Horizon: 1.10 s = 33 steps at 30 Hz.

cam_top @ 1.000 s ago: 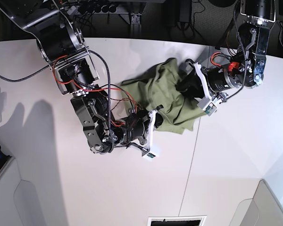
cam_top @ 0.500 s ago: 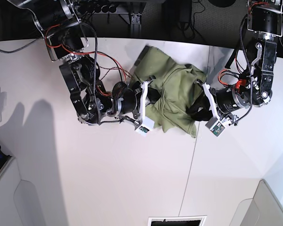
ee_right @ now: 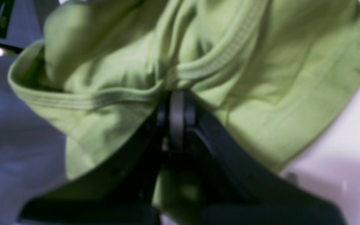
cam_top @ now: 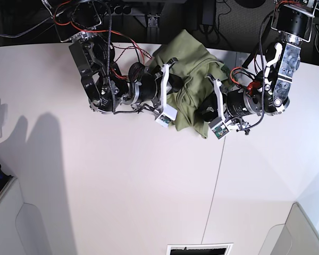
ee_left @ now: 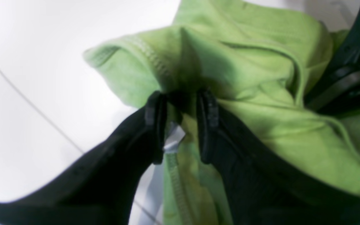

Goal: Layout the t-shirt on the table in an organized manner, then fold the t-shirt properly
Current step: 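Press and tuck the folded bundle with both grippers to square it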

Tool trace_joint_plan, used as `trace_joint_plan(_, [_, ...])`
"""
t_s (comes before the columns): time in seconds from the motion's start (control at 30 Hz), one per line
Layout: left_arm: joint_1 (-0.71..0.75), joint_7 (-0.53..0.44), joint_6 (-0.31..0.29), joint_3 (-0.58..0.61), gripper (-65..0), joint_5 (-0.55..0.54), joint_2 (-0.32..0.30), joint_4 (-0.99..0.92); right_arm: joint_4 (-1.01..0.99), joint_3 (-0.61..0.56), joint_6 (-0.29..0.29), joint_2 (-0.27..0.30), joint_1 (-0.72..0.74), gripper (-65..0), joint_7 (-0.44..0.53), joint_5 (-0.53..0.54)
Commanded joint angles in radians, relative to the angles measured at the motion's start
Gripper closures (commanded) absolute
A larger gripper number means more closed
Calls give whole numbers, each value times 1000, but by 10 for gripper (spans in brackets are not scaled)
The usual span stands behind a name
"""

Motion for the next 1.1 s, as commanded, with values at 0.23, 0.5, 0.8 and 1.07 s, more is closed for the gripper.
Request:
trace_joint_plan(0.23, [-13, 91, 19, -142, -174, -203, -101, 68, 19, 113, -4, -6, 32, 0, 101, -106])
trace_joint_plan(0.5, [134, 259, -9, -348, -174, -547, -146, 214, 19, 234, -3, -5, 32, 0, 109, -102])
trace_joint_plan(0.8, [421, 207, -9, -356, -173, -522, -126, 357, 19, 246, -3, -6, 31, 0, 113, -103])
trace_joint_plan(1.07, [386, 82, -9, -268, -174, -345, -42, 253, 19, 246, -3, -6, 28, 0, 111, -95])
